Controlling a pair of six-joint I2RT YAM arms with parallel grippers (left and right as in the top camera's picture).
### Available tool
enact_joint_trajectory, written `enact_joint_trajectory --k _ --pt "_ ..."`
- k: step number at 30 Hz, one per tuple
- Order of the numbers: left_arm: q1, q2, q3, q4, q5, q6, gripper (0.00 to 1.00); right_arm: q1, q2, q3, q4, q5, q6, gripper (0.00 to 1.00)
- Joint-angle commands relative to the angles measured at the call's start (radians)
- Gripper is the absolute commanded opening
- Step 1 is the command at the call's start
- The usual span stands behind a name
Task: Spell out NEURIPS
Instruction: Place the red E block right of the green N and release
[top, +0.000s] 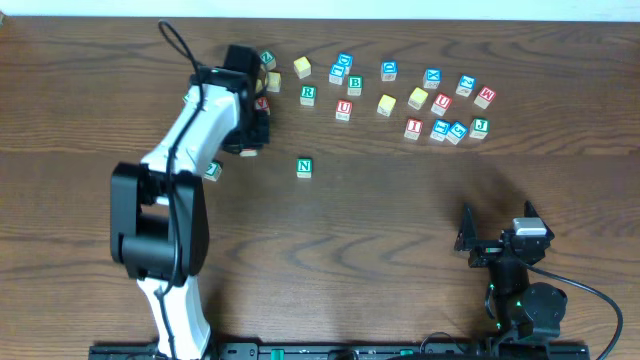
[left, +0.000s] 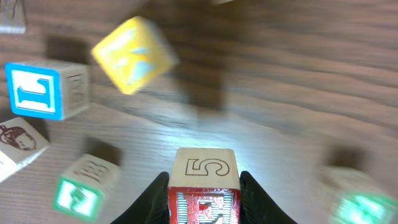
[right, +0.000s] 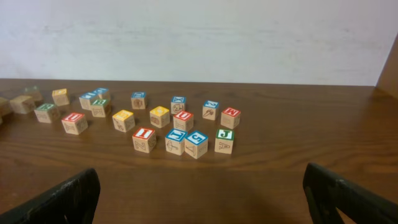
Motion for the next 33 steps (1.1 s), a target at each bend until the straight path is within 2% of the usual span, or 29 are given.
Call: enact_joint_trajectory --k 1,7,14,17,33 --pt "-0.079 -0.079 0.030 0.000 0.014 -0.062 0.28 -0.006 -0.006 -0.001 -0.003 -0.005 0.010 0.99" --pt "-0.205 -0.086 0.029 0.016 0.013 -0.166 0.28 -0.006 -0.006 -0.001 -0.003 -0.005 0.010 0.99" --pt "-0.330 -0.086 0.019 0.077 -0.025 -0.212 0.28 -0.006 -0.006 -0.001 -0.003 -0.005 0.010 0.99" --pt "-0.348 -0.086 0.003 0.079 -0.079 -0.265 0.27 -0.006 -0.006 -0.001 -0.003 -0.005 0.010 0.99" --pt "-0.348 -0.086 -0.136 0.206 -0.077 -0.273 0.28 -0.006 -0.006 -0.001 -0.003 -0.005 0.010 0.99"
